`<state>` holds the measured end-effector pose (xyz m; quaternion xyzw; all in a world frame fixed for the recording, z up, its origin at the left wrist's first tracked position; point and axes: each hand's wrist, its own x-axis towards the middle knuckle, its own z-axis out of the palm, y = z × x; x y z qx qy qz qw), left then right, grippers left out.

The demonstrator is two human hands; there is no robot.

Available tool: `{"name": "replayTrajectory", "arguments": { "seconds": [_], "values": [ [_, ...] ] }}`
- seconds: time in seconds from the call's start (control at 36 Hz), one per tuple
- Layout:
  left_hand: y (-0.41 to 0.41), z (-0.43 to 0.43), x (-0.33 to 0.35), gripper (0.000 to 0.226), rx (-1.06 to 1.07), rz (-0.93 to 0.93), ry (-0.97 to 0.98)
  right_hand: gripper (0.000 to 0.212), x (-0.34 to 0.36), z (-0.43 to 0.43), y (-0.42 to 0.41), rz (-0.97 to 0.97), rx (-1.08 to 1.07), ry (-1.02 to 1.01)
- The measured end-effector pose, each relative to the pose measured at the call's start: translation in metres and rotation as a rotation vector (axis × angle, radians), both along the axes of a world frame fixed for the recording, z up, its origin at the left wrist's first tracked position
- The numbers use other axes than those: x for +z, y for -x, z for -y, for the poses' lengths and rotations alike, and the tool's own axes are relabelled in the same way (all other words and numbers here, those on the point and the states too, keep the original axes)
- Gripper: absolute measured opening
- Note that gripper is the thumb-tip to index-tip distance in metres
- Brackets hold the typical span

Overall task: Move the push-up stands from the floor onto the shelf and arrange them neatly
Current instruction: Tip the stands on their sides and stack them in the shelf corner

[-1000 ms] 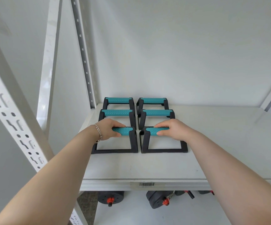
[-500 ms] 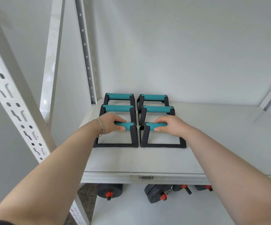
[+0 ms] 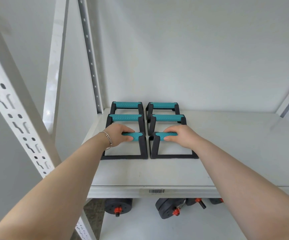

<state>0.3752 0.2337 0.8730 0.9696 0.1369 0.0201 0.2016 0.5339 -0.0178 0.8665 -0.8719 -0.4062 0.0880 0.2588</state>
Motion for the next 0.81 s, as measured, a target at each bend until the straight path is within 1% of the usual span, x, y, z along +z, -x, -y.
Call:
{"name": "replayTrajectory", "arguments": {
  "seconds": [0.22, 0.31, 0.42, 0.53, 0.67, 0.75, 0.81],
  "values": [
    [0.000, 0.001, -0.001, 0.036, -0.004, 0.007, -0.003, 0.025, -0.007, -0.001, -0.002, 0.002, -0.049, -0.013],
    [0.002, 0.001, -0.001, 0.036, -0.011, 0.016, -0.028, 0.029, -0.007, 0.000, 0.000, 0.011, -0.063, -0.019],
    [0.004, 0.004, -0.001, 0.037, -0.013, 0.029, -0.061, 0.029, -0.008, 0.002, 0.006, 0.036, -0.067, -0.041],
    [0.006, 0.006, -0.007, 0.041, 0.027, 0.024, -0.080, 0.040, -0.010, 0.002, 0.014, 0.164, -0.086, -0.015],
    [0.010, 0.016, -0.014, 0.044, 0.060, 0.103, -0.210, 0.041, -0.019, 0.001, 0.024, 0.343, -0.091, -0.033],
    [0.011, 0.021, -0.018, 0.046, 0.094, 0.121, -0.271, 0.045, -0.024, 0.001, 0.029, 0.400, -0.137, -0.035],
    [0.012, 0.026, -0.021, 0.047, 0.131, 0.135, -0.273, 0.048, -0.026, 0.001, 0.032, 0.425, -0.173, -0.038]
  ]
}}
